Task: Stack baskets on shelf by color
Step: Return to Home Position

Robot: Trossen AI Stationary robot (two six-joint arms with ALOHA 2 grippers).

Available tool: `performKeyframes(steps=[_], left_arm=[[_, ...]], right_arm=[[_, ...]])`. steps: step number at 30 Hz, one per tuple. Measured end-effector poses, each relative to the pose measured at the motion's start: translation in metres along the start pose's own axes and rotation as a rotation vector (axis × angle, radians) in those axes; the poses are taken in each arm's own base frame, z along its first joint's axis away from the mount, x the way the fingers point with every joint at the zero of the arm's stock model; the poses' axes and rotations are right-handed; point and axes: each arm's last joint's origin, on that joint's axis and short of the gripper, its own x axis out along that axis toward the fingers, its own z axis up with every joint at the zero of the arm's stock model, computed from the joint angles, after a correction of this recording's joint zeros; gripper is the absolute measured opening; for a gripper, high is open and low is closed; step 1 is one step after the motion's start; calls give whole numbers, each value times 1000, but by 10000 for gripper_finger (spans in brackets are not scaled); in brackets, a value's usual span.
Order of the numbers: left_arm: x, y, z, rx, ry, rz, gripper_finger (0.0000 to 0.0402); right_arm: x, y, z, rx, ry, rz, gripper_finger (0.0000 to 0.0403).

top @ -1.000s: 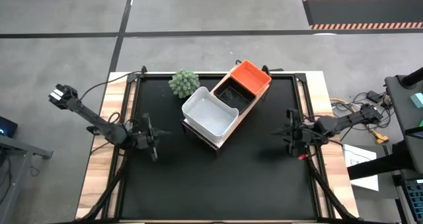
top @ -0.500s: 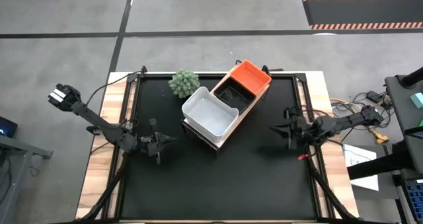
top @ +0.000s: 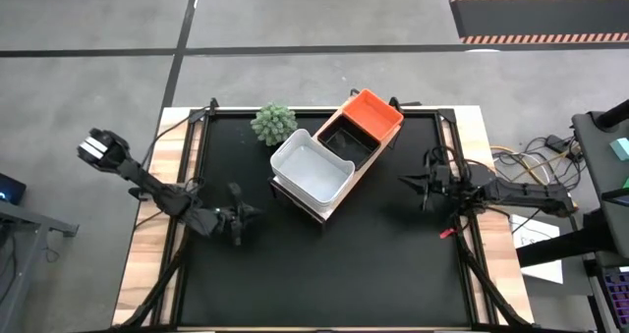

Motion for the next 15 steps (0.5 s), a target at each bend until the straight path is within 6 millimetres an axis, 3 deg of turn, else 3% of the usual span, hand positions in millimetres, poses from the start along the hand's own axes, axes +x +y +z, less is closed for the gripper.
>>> performKeyframes(steps=[15], left_arm=[[8,-18,-14,116,112,-68,2]], right_arm=[[0,3,0,85,-4,102,9]])
